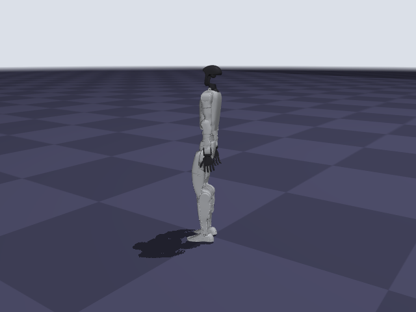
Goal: In place motions
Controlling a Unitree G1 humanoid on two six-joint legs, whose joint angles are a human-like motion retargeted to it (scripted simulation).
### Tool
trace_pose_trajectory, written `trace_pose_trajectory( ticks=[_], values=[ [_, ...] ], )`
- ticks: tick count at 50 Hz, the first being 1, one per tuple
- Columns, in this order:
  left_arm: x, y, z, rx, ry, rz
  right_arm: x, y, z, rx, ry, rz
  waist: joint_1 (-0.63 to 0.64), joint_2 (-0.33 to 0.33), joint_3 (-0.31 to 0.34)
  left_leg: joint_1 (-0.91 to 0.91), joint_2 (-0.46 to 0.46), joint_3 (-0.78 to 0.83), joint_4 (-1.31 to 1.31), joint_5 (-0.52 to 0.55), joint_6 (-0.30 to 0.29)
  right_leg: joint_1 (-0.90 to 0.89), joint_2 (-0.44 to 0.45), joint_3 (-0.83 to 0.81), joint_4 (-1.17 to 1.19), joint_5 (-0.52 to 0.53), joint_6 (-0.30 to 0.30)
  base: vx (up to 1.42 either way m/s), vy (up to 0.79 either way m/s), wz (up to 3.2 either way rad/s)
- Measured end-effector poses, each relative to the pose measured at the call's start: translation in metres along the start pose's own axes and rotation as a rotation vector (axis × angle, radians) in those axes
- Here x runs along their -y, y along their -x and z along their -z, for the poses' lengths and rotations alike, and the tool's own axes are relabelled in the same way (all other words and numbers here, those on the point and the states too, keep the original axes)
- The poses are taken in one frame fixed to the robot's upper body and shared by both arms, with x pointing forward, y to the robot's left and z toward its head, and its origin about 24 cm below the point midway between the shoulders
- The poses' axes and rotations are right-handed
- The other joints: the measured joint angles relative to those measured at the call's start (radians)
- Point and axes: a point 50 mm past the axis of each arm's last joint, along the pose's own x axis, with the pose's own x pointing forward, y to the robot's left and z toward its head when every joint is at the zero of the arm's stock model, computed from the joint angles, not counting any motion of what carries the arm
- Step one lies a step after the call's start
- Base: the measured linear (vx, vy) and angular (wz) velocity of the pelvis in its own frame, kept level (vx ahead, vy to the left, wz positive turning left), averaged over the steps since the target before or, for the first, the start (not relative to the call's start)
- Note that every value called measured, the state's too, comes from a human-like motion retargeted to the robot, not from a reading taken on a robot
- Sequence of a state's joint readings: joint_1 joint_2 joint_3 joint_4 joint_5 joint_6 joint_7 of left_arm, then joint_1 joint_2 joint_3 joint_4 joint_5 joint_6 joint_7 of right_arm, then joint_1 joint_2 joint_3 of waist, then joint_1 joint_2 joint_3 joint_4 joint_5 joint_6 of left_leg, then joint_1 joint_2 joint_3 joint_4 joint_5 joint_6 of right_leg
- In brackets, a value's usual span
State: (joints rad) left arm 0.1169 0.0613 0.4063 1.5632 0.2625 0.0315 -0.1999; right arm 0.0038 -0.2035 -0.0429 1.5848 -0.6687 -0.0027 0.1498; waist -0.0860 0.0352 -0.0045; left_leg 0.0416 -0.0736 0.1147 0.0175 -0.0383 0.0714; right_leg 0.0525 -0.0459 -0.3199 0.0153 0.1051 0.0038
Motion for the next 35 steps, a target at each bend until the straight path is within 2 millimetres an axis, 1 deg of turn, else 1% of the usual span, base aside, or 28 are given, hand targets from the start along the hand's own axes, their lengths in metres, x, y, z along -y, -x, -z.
trace_pose_trajectory(
  ticks=[35],
  values=[
    [-0.0019,0.0005,-0.0007,-0.003,-0.013,-0.004,0.0035,0.0006,-0.0017,0.002,0.011,0.006,-0.001,0.001,-0.002,0.005,0.008,0.025,0.005,-0.008,-0.005,-0.003,0.003,0.021,0.001,0.005,-0.004,0.00,0.00,0.00]
  ],
)
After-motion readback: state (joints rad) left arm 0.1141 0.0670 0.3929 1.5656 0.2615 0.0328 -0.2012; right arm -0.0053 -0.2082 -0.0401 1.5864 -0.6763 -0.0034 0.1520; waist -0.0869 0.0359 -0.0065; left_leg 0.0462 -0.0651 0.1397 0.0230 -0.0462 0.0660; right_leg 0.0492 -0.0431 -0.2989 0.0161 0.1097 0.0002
